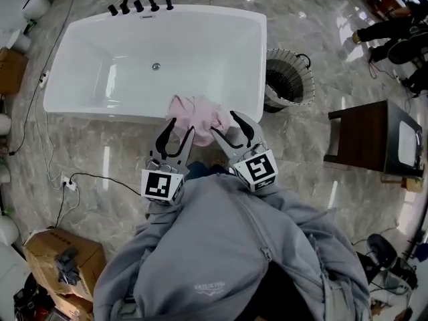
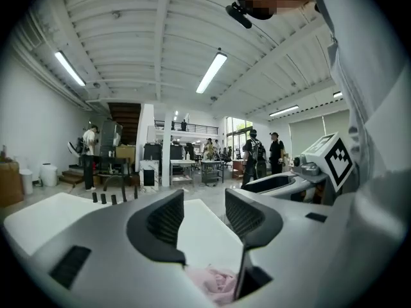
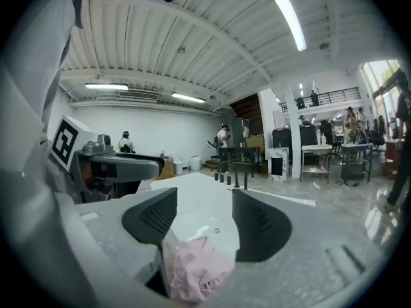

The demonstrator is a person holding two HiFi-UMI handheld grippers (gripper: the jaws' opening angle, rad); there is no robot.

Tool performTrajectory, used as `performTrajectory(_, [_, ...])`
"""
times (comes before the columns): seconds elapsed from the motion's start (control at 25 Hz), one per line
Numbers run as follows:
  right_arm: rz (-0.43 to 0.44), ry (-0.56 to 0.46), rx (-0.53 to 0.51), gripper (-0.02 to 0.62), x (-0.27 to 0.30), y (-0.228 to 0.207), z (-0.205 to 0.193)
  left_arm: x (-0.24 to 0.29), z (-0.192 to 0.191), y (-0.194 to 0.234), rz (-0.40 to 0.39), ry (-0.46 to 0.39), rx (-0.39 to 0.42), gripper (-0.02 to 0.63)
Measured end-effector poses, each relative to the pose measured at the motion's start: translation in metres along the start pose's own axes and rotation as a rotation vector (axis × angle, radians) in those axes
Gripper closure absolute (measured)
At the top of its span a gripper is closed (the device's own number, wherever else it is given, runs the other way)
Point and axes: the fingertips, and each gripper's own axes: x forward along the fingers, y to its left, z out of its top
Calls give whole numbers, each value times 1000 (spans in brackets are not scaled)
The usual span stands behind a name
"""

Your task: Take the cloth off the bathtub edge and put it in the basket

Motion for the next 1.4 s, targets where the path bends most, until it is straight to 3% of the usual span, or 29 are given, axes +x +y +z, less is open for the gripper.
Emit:
performTrajectory(0.28, [67, 61, 32, 251, 18, 0, -21, 16, -38, 11, -65, 120, 2, 321])
performTrajectory(0.56, [76, 146, 82, 175, 39, -13, -45, 31, -74, 45, -98, 256, 4, 279])
performTrajectory(0.84, [62, 257, 102, 164, 55, -28, -87, 47, -121, 72, -126, 364, -10, 256])
performTrajectory(1.08, [61, 365, 92, 164, 68, -35, -151, 60, -178, 77, -194, 444, 15, 255])
performTrajectory(1.4, [103, 448, 69, 163, 102, -16, -203, 65, -243, 86, -256, 523, 27, 255])
